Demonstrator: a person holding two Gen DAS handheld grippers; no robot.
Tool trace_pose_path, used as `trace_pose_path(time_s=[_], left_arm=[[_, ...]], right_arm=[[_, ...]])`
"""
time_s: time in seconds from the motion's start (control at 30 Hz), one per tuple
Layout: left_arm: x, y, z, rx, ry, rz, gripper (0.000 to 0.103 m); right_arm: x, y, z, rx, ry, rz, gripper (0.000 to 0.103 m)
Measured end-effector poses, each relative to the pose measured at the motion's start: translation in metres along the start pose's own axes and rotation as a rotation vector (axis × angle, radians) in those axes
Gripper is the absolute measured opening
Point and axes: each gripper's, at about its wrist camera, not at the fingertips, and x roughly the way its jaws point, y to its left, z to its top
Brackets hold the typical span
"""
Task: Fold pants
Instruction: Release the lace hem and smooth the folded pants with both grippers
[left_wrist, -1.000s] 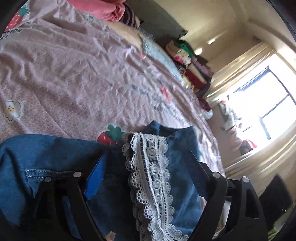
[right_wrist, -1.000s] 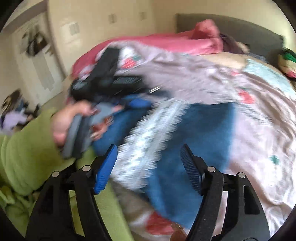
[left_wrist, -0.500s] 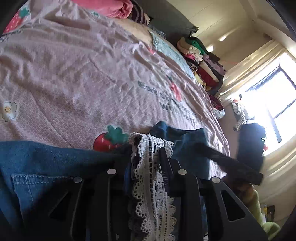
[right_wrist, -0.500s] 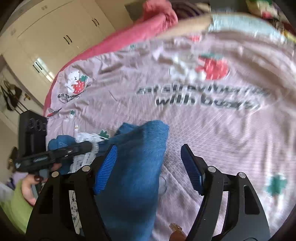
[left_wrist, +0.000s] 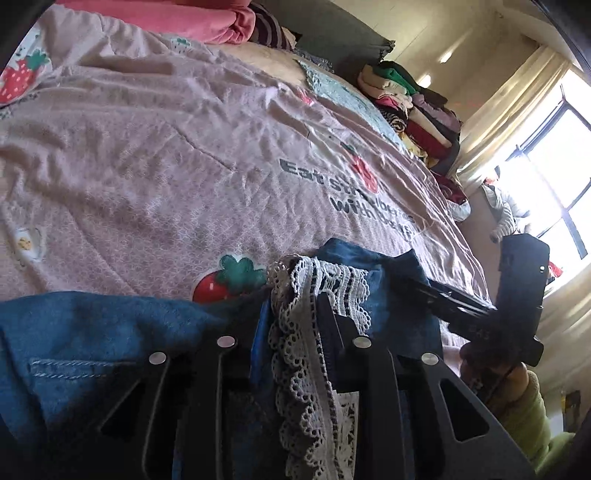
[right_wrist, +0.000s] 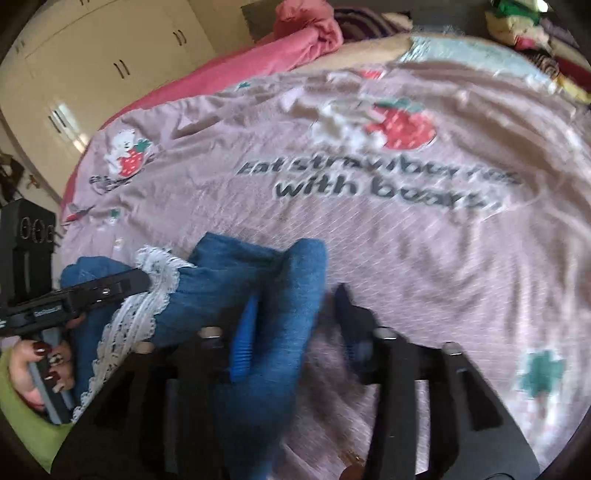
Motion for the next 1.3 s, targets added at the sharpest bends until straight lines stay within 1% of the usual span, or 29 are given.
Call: trace_pose_path(time_s=[0.03, 0.07, 0.1, 0.23, 0.3, 0.47, 0.57, 0.67, 0.77, 0.83, 0.93, 1.07, 1.13, 1.17, 1.2, 1.27, 1.3], left_arm=[[-0.004, -0.001, 0.0, 0.005, -0.01, -0.002, 0.031], [-0.008, -0.002, -0.001, 0.008, -0.018, -0.004, 0.038], [-0.013, -0.003, -0.002, 0.011, -0.025, -0.005, 0.045], [-0.034, -0.009, -0.009, 0.036, -0.058, -0.005, 0.052], [-0.046, -0.011, -0.014, 0.043, -0.075, -0.003, 0.058], [-0.077, -0.012, -0.029, 0.041, -0.102, 0.0, 0.058], [-0.091, -0.013, -0.044, 0.049, -0.099, 0.011, 0.058], [-0.097, -0.013, -0.061, 0.053, -0.076, 0.015, 0.058], [-0.103, -0.011, -0.08, 0.028, -0.063, 0.005, 0.058], [-0.104, -0.011, -0.089, 0.018, -0.051, -0.009, 0.058], [-0.103, -0.016, -0.102, 0.021, -0.022, -0.008, 0.058], [-0.083, -0.022, -0.113, 0.004, 0.052, -0.001, 0.058], [-0.071, -0.025, -0.116, 0.008, 0.082, 0.01, 0.055], [-0.062, -0.027, -0.12, 0.017, 0.101, 0.022, 0.048], [-0.057, -0.029, -0.122, 0.026, 0.109, 0.033, 0.035], [-0.051, -0.034, -0.128, 0.061, 0.118, 0.055, 0.029], [-0.052, -0.033, -0.128, 0.069, 0.117, 0.056, 0.026]], right_arm=[[-0.008, 0.0, -0.001, 0.002, -0.019, 0.0, 0.046], [-0.014, -0.001, -0.002, 0.004, -0.031, 0.0, 0.049], [-0.021, 0.0, -0.004, 0.005, -0.042, -0.002, 0.054], [-0.052, 0.01, -0.017, -0.026, -0.087, 0.001, 0.063], [-0.064, 0.018, -0.023, -0.048, -0.101, 0.0, 0.068], [-0.091, 0.036, -0.045, -0.095, -0.132, -0.001, 0.076], [-0.101, 0.044, -0.057, -0.128, -0.136, 0.0, 0.076], [-0.105, 0.054, -0.068, -0.172, -0.129, -0.004, 0.077], [-0.106, 0.065, -0.081, -0.221, -0.115, -0.01, 0.077], [-0.106, 0.071, -0.089, -0.246, -0.111, 0.0, 0.077], [-0.103, 0.081, -0.102, -0.29, -0.087, 0.028, 0.076], [-0.094, 0.087, -0.112, -0.31, -0.06, 0.051, 0.076], [-0.089, 0.088, -0.116, -0.304, -0.048, 0.068, 0.076], [-0.088, 0.088, -0.117, -0.303, -0.045, 0.074, 0.076], [-0.086, 0.088, -0.119, -0.302, -0.038, 0.078, 0.076], [-0.083, 0.087, -0.121, -0.3, -0.026, 0.071, 0.076], [-0.083, 0.088, -0.122, -0.305, -0.023, 0.073, 0.072]])
